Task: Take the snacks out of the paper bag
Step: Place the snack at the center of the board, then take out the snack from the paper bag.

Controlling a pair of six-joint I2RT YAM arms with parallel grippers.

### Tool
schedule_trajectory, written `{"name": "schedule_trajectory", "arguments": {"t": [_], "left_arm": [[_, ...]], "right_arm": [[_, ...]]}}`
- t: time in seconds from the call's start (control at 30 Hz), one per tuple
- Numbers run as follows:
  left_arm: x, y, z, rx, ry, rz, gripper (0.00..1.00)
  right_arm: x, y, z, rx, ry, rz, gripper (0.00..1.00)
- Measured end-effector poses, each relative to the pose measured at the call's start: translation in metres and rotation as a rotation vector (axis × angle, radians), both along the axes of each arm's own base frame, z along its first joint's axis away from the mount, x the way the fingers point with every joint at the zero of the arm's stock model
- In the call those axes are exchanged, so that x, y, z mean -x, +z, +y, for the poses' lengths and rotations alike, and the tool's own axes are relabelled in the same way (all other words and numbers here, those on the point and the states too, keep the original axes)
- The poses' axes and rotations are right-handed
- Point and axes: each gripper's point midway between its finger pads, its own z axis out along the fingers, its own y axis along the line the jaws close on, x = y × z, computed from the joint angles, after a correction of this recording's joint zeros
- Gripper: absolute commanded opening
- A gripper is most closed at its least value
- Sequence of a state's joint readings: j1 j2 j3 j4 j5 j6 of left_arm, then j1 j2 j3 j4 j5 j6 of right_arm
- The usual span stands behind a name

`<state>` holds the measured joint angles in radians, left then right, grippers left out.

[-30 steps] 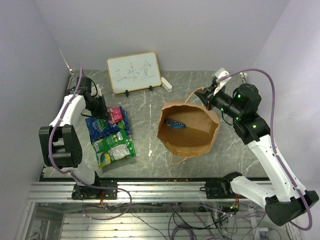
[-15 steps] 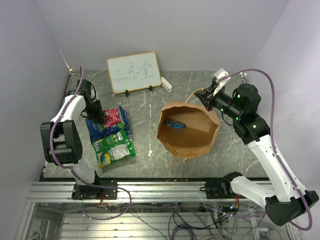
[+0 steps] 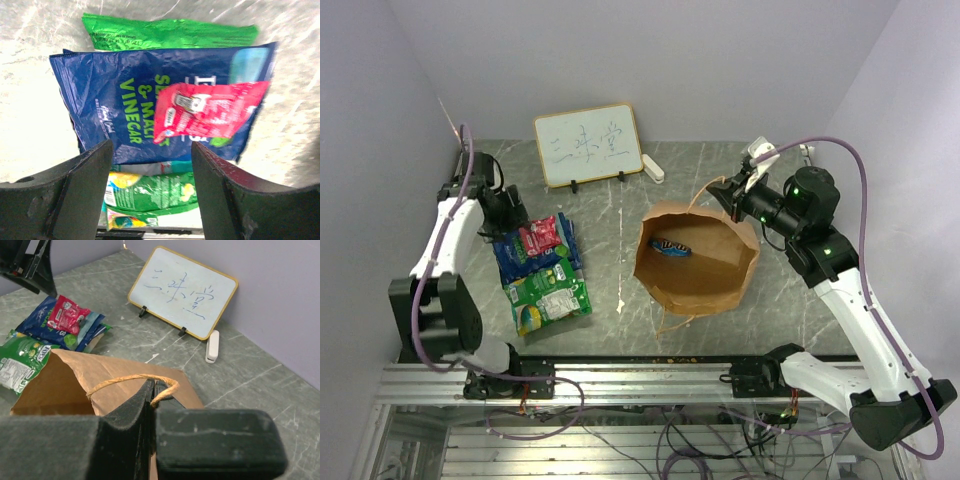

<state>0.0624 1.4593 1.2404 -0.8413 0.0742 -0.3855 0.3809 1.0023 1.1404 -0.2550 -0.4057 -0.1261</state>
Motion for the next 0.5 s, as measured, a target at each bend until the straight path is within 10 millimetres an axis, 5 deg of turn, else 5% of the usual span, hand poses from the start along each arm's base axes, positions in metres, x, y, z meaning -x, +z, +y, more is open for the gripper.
{"name": "schedule_trajectory", "arguments": {"t": [0.1,0.2,0.3,0.5], "left_arm": [[-0.002,0.032,-0.040,0.044,-0.050,-0.119,0.78],[0.002,0.062,-0.104,0.123,-0.176,-0.232,0.76],[0.019,0.087,-0.168,0.218,-0.307,-0.305,0.75],[0.063,0.122,-0.254,0.338,-0.506,-0.405,0.75]], "right_arm": [[0.001,-0.002,0.004,0.000,0.023,0.006,0.00],[0.004,-0.003,0.008,-0.003,0.056,0.013,0.00],[0.007,-0.005,0.014,-0.009,0.094,0.024,0.00],[0.015,-0.003,0.024,-0.027,0.169,0.028,0.00]]}}
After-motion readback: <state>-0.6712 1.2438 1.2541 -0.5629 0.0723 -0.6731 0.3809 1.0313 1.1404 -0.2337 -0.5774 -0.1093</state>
